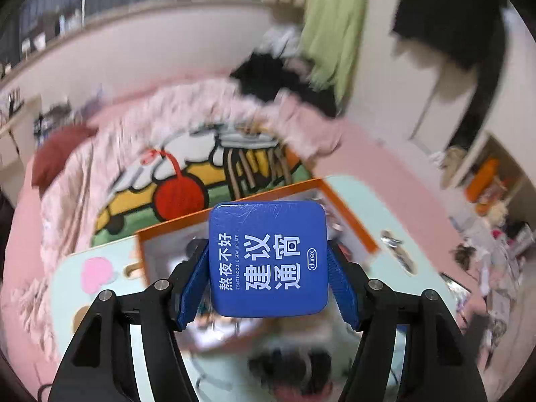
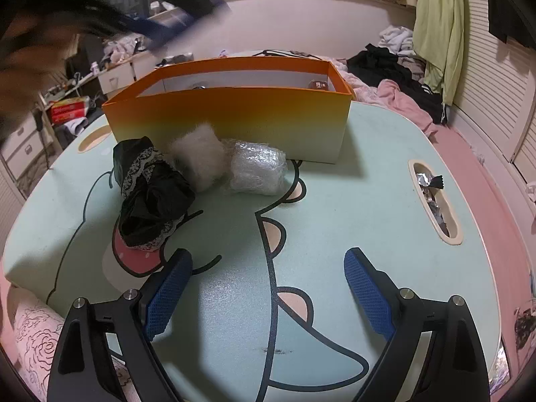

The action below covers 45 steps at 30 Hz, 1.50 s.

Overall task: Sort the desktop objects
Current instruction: 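Grasp the blue printed tin with the left gripper and place it on the table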

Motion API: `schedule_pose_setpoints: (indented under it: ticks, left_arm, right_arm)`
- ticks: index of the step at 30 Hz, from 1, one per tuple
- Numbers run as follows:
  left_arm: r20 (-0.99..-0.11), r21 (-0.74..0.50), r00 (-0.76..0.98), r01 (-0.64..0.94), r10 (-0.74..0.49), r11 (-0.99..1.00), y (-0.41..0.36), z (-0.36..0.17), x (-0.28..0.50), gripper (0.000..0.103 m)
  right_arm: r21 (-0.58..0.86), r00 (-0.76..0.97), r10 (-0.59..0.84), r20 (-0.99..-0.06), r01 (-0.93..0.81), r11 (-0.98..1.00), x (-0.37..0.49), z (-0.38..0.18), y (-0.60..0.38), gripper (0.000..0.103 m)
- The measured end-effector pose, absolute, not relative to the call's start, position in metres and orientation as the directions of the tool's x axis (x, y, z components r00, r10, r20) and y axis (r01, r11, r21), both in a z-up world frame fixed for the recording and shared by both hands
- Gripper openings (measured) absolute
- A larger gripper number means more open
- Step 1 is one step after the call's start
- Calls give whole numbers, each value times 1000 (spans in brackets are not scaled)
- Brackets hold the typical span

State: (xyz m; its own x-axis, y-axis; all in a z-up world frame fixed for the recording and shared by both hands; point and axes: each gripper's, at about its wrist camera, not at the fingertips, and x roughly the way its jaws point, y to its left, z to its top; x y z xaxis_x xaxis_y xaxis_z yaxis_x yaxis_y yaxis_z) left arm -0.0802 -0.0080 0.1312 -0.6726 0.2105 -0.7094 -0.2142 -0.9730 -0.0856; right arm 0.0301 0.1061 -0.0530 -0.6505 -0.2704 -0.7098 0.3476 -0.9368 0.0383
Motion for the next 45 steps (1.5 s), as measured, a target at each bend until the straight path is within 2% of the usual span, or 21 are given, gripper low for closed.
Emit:
schedule_pose_setpoints:
  ticks: [5, 8, 12, 16, 19, 25, 26, 28, 29, 30, 31, 45]
  left_arm:
    - [-751, -36, -646, -164, 135, -986, -32, 93, -13, 66]
    - [-808, -30, -580, -138, 105, -990, -36, 52, -2, 66]
    - [-841, 8, -538, -117, 56, -993, -19, 16, -3, 67]
    - [-770, 41, -637, -96, 30, -995, -2, 25, -4, 69]
    - [-725, 83, -689, -110, 16, -991, 6, 36, 7, 83]
    - [-708, 93, -706, -147, 38, -985, -8, 32, 40, 83]
    - [-699, 99, -715, -130, 24, -987, -8, 26, 47, 86]
    - [-733, 115, -680, -115, -6, -987, -5, 8, 49, 88]
    - [-753, 100, -658, -112, -2, -989, -4, -1, 46, 95]
    - [-738, 58, -674, -90, 18, -994, -8, -4, 45, 99]
    - [-730, 72, -683, -61, -11, -995, -9, -6, 44, 103]
    - [-709, 65, -705, -51, -10, -997, -12, -11, 42, 103]
  right_arm:
    - [38, -651, -270, -710, 347, -937, 31, -53, 106, 92]
    - [37, -651, -269, -710, 348, -937, 29, -53, 107, 92]
    - [38, -651, -271, -709, 348, -937, 30, -54, 105, 92]
    - [39, -651, -271, -709, 348, -937, 30, -54, 105, 92]
    - [40, -651, -272, -708, 348, -937, 30, -54, 104, 92]
    - [39, -652, -271, -708, 347, -937, 30, -54, 105, 92]
    - [39, -652, -271, -708, 347, -937, 30, -54, 105, 92]
    - [39, -652, -271, -708, 347, -937, 30, -54, 105, 92]
    - [38, -652, -270, -708, 347, -937, 31, -54, 105, 92]
    - [38, -651, -270, -709, 347, -937, 30, -54, 105, 93]
    - [37, -652, -269, -708, 347, -937, 31, -54, 105, 93]
    - [37, -653, -269, -708, 346, -937, 30, -54, 105, 93]
